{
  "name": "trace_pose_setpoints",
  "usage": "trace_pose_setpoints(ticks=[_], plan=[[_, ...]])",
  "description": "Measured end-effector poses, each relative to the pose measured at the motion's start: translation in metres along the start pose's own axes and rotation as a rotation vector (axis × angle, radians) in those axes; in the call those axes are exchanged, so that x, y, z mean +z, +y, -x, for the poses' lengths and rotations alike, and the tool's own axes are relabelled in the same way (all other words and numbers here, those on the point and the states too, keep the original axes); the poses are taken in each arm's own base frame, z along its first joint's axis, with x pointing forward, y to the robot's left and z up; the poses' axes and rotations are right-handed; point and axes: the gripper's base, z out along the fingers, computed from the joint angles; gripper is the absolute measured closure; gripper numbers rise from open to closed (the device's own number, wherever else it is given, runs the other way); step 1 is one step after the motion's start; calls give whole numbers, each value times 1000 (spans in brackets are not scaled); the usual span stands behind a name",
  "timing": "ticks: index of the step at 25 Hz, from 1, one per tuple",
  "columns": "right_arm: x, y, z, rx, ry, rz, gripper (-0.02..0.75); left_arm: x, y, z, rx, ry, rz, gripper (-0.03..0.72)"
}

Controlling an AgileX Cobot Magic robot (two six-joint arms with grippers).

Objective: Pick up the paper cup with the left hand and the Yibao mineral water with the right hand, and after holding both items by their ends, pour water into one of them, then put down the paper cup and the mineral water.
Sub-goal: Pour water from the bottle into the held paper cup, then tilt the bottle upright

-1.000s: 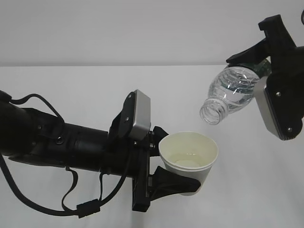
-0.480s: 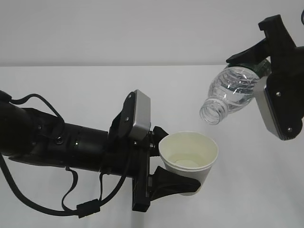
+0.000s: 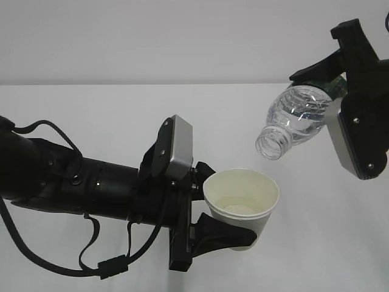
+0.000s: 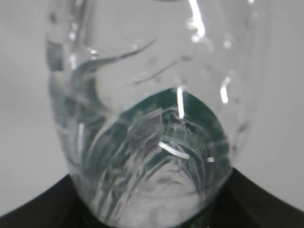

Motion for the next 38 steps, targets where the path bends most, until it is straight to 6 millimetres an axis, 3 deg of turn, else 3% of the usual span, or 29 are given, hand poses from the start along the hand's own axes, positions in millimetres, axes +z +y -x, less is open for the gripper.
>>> trace_pose_setpoints(ticks=[10,19,25,38], plan=[[0,0,0,0,0,0,335,0,0,0,0,0,0,213],[0,0,1,-2,-4,-1,336,0,0,0,0,0,0,213],[2,-4,12,-9,-41,-10,331,0,0,0,0,0,0,213],[2,-5,10,-5,-15,-10,330,0,-1,-1,3,7,-11,213]])
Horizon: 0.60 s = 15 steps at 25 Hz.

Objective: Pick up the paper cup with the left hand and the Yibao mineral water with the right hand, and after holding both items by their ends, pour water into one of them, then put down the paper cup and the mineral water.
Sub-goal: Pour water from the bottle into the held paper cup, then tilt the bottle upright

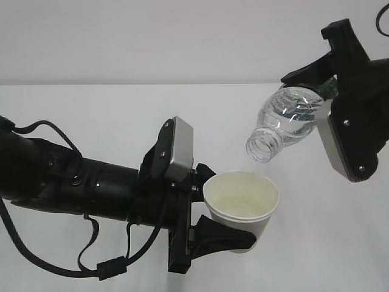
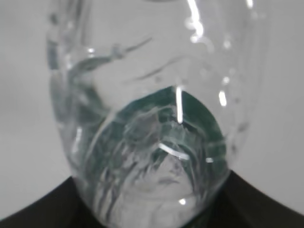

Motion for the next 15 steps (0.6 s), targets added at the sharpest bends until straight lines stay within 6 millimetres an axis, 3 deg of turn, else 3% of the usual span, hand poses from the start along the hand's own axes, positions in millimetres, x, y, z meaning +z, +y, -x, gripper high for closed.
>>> trace_pose_setpoints(ticks=[15], plan=[[0,0,0,-2,2,0,329,0,0,0,0,0,0,213]])
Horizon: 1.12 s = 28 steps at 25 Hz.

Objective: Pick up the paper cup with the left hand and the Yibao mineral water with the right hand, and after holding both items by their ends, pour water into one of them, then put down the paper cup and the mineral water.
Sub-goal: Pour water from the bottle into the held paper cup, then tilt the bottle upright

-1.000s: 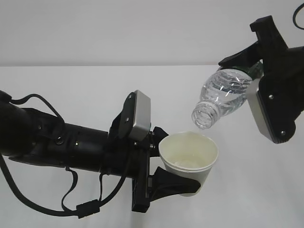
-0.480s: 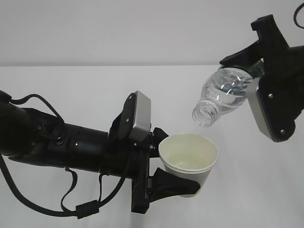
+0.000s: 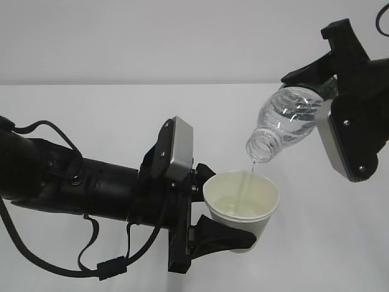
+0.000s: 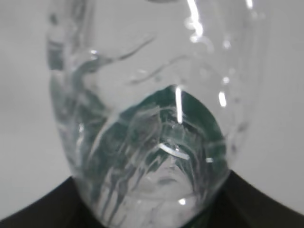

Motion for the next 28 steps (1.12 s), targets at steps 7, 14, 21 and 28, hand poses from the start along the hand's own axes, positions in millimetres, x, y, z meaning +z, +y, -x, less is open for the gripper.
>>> trace_pose_setpoints(ticks=[7,14,21,28], plan=[[0,0,0,-8,0,0,328,0,0,0,-2,0,0,213],[0,0,0,-15,0,0,328,0,0,0,-2,0,0,213],[0,0,0,-20,0,0,325,0,0,-1,-3,1,0,214],[0,-1,2,-31,-6,-2,325,0,0,-1,-3,2,0,214]])
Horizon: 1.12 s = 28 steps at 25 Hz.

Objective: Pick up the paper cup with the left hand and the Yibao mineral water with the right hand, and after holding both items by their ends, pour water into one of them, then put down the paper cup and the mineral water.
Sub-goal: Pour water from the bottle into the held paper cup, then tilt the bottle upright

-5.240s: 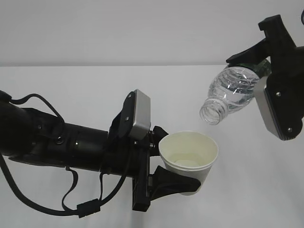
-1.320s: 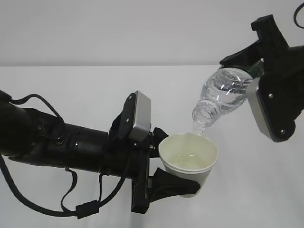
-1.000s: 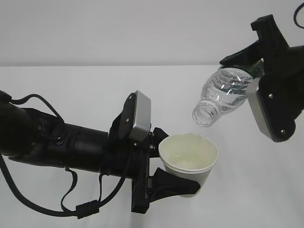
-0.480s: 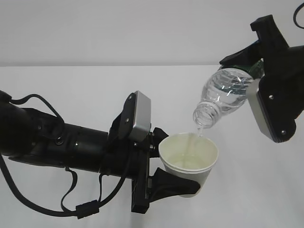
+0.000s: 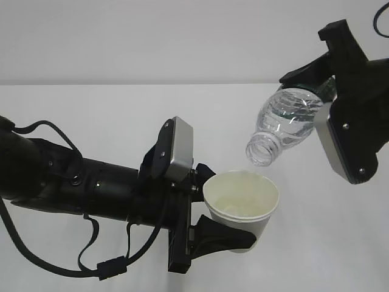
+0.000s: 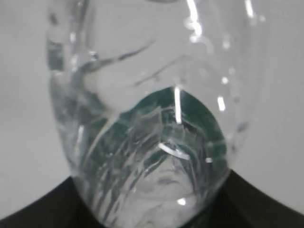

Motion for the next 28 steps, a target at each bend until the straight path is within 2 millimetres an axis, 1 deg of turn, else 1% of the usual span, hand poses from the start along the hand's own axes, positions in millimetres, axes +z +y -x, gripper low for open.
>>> trace_pose_setpoints(ticks=[28], plan=[[0,0,-1,-15,9,1,325,0,0,0,0,2,1,214]])
